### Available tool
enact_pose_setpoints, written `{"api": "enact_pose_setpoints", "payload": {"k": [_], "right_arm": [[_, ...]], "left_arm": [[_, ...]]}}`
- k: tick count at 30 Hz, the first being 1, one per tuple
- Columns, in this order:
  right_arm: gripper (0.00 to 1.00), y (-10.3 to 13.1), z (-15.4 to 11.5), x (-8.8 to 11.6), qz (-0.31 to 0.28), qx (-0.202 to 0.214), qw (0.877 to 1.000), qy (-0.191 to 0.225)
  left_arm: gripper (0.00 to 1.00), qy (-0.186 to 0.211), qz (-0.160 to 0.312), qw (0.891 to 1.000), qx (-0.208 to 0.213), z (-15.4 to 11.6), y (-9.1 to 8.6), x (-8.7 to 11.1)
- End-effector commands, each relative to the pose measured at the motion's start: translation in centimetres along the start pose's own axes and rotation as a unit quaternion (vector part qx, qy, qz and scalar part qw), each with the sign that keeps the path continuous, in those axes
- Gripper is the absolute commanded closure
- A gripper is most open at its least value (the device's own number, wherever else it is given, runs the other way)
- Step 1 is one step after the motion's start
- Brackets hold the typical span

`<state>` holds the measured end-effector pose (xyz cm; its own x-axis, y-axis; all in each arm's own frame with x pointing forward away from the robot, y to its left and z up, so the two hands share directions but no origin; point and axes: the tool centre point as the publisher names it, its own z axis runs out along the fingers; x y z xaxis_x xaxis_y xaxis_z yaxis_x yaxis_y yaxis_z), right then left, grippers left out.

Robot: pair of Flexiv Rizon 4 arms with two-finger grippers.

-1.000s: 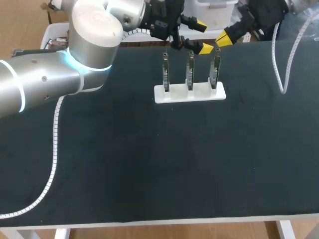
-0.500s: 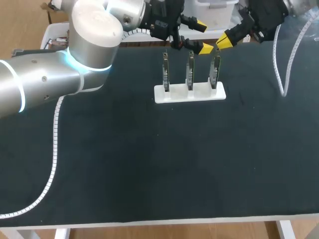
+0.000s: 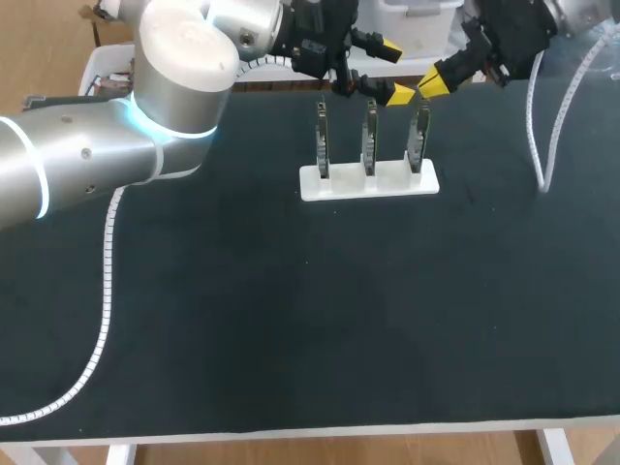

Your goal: Pick up the optical module with the left hand, and insert it into the network port with the right hand.

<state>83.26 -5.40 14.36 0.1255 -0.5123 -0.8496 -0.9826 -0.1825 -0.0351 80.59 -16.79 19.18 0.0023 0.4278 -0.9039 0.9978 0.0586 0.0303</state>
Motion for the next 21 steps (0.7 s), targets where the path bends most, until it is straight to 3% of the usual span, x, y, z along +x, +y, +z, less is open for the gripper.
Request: {"api": "enact_pose_setpoints", "payload": {"k": [1,16,21], "right_arm": [[1.00,-0.75,0.10,0.52,0.003,-0.086,0.996,-0.002],[1.00,-0.63,0.68,1.41,0.012,-0.090,0.996,-0.008],[1.00,-0.71,0.09,0.71,0.001,-0.083,0.996,-0.010]], "left_arm": [[0.00,0.000,0.000,1.000,0.000,0.00,-0.01,0.01],[0.00,0.000,0.000,1.000,0.000,0.00,-0.01,0.01],[0.00,0.000,0.000,1.000,0.000,0.00,-0.01,0.01]]}}
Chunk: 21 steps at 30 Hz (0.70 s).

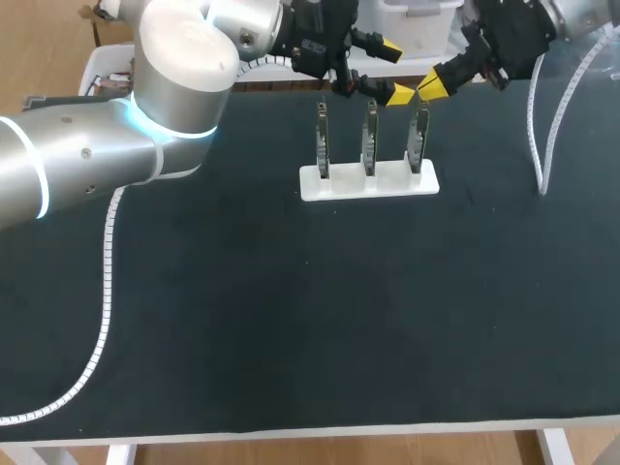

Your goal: Pick up the optical module with the left hand, and insert it into the network port with the right hand.

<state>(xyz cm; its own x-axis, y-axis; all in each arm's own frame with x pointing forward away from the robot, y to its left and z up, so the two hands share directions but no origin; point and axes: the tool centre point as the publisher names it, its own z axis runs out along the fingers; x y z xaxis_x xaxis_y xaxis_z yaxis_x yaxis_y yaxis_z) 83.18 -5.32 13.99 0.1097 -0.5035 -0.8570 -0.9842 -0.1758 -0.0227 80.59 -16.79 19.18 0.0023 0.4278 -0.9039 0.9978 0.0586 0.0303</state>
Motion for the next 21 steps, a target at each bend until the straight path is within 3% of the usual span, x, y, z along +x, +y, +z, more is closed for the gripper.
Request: {"api": "enact_pose_setpoints", "payload": {"k": [1,9,10,11,12,13,21], "right_arm": [[1.00,-0.8,-0.4,0.2,-0.009,-0.081,0.997,-0.003],[1.00,-0.2,-2.4,-1.4,-0.026,-0.056,0.998,0.000],[0.65,0.0,-2.7,-1.5,-0.024,-0.053,0.998,-0.007],[0.51,0.0,-2.7,-1.5,-0.024,-0.053,0.998,-0.007],[0.14,0.0,-2.7,-1.5,-0.024,-0.053,0.998,-0.007],[0.00,0.0,-2.7,-1.5,-0.024,-0.053,0.998,-0.007],[0.00,0.0,-2.7,-1.5,-0.024,-0.053,0.998,-0.007]], "left_arm": [[0.00,0.000,0.000,1.000,0.000,0.0,0.0,0.0],[0.00,0.000,0.000,1.000,0.000,0.0,0.0,0.0],[0.00,0.000,0.000,1.000,0.000,0.0,0.0,0.0],[0.00,0.000,0.000,1.000,0.000,0.0,0.0,0.0],[0.00,0.000,0.000,1.000,0.000,0.0,0.0,0.0],[0.00,0.000,0.000,1.000,0.000,0.0,0.0,0.0],[0.00,0.000,0.000,1.000,0.000,0.0,0.0,0.0]]}}
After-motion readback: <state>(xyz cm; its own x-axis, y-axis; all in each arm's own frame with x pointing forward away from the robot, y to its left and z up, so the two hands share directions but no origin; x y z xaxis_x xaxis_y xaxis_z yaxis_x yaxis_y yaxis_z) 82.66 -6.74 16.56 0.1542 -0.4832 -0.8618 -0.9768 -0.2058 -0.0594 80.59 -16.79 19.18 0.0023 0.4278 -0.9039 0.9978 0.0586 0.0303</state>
